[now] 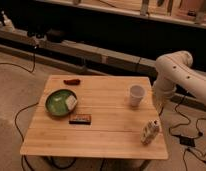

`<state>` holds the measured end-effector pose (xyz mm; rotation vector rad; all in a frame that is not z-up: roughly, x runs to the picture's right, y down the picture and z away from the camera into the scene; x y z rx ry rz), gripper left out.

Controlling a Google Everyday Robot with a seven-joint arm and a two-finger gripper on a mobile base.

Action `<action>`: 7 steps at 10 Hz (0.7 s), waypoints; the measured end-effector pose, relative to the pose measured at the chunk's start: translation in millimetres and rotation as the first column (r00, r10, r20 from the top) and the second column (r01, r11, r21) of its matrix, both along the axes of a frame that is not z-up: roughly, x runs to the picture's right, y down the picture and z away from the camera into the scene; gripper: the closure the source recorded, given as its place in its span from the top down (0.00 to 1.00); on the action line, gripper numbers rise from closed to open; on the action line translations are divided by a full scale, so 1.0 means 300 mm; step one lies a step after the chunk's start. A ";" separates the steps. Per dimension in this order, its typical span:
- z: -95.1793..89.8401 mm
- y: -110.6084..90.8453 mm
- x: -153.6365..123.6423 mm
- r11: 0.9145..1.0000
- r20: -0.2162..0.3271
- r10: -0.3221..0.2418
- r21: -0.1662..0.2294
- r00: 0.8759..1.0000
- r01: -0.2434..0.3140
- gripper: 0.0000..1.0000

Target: Pick up the ceramic cup

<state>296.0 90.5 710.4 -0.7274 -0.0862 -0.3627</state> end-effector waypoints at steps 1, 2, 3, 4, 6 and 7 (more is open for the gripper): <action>0.000 -0.002 0.001 1.000 -0.001 -0.002 0.003 1.000 0.002 0.04; 0.000 -0.010 0.001 1.000 -0.001 -0.003 0.013 1.000 0.003 0.04; 0.004 -0.043 0.001 0.999 0.004 -0.007 0.051 1.000 0.007 0.04; 0.008 -0.093 -0.002 0.994 0.022 -0.026 0.110 0.999 0.024 0.04; 0.017 -0.169 -0.015 0.977 0.070 -0.057 0.210 0.996 0.041 0.06; 0.022 -0.185 -0.027 0.970 0.108 -0.054 0.241 0.993 0.026 0.11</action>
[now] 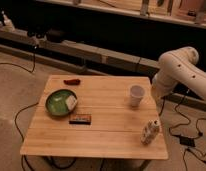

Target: Pick up the ceramic cup

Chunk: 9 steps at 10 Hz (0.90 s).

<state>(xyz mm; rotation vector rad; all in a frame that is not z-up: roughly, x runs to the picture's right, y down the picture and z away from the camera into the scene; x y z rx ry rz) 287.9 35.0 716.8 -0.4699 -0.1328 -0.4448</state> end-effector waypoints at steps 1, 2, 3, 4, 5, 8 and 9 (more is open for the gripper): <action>0.003 0.001 -0.018 1.000 0.046 0.022 0.009 0.999 -0.022 0.10; 0.009 0.017 -0.031 0.999 0.093 0.052 0.003 0.994 -0.052 0.06; 0.020 0.035 -0.030 0.997 0.132 0.078 -0.007 0.988 -0.078 0.06; 0.031 0.049 -0.023 0.996 0.151 0.092 -0.016 0.984 -0.091 0.11; 0.044 0.058 -0.001 0.995 0.153 0.097 -0.016 0.983 -0.096 0.21; 0.058 0.052 0.053 0.996 0.128 0.091 0.005 0.988 -0.093 0.36; 0.059 0.051 0.049 0.996 0.129 0.090 0.005 0.988 -0.091 0.36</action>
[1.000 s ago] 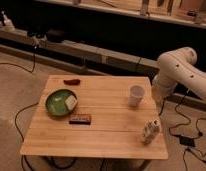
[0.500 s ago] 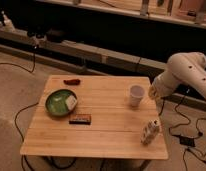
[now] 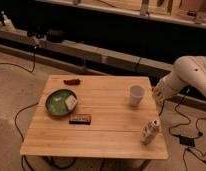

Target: Pick up the ceramic cup

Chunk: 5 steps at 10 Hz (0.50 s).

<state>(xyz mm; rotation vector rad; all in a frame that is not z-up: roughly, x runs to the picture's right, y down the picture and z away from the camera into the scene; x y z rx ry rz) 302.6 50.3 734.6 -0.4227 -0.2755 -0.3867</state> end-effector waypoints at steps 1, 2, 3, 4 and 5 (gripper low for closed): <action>0.002 -0.001 -0.004 1.000 0.001 -0.003 0.001 1.000 0.003 0.36; 0.001 -0.003 0.000 1.000 -0.003 -0.010 0.005 1.000 0.010 0.36; 0.004 -0.004 0.009 1.000 -0.009 -0.024 0.012 1.000 0.024 0.36; 0.015 0.002 0.021 0.999 -0.017 -0.046 0.014 0.999 0.047 0.36; 0.028 0.007 0.023 0.998 -0.020 -0.059 0.011 0.998 0.060 0.36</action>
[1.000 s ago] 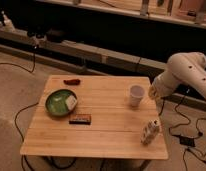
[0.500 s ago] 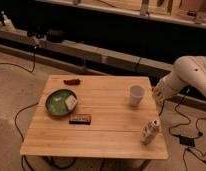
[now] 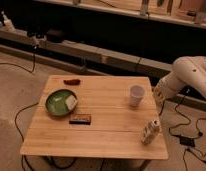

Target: Pick up the ceramic cup

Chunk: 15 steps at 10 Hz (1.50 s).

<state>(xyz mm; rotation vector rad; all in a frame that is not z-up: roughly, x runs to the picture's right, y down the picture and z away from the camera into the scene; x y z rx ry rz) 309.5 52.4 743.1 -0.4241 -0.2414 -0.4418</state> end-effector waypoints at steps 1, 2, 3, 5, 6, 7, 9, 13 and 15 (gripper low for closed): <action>0.015 0.003 -0.002 1.000 -0.001 -0.013 -0.002 1.000 0.013 0.36; 0.035 0.002 -0.012 1.000 0.004 -0.025 -0.003 1.000 0.025 0.36; 0.049 -0.002 -0.021 1.000 0.014 -0.030 -0.001 0.999 0.031 0.36; 0.074 -0.012 -0.031 0.999 0.040 -0.038 0.006 0.998 0.038 0.36; 0.089 -0.013 -0.035 0.999 0.053 -0.038 0.006 0.998 0.038 0.36; 0.106 -0.001 -0.029 0.999 0.064 -0.036 -0.004 0.997 0.037 0.36; 0.141 0.017 -0.016 0.999 0.075 -0.032 -0.018 0.997 0.033 0.36; 0.183 0.031 0.001 0.999 0.084 -0.036 -0.037 0.996 0.039 0.36; 0.195 0.030 0.005 0.998 0.083 -0.041 -0.043 0.996 0.045 0.36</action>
